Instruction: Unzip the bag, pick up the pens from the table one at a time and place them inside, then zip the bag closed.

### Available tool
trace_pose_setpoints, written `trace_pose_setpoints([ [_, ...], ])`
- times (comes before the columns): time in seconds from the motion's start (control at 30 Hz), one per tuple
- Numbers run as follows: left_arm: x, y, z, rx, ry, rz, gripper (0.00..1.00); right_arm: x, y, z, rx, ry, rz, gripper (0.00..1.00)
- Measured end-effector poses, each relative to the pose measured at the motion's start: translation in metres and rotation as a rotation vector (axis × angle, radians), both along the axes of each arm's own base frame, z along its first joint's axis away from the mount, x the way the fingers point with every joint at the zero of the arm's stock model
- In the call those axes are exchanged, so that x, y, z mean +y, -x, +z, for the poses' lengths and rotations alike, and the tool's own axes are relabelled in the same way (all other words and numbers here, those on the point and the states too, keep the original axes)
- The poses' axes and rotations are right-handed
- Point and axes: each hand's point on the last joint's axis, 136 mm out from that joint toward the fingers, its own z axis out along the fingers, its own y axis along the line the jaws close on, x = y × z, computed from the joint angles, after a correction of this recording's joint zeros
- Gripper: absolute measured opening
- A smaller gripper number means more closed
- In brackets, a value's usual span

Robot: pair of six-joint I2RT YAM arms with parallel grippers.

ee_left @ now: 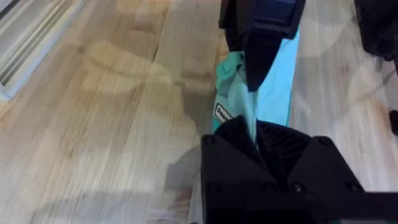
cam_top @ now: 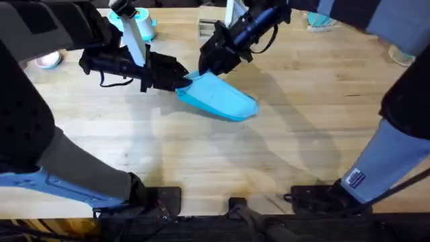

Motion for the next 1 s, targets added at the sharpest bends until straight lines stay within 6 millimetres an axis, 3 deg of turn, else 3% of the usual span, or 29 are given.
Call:
trace_pose_setpoints([
  [1.0,-0.005,-0.004,0.008,-0.016,0.042,0.004,0.042,-0.018,-0.011,0.006,0.036,-0.044,-0.045,0.032],
])
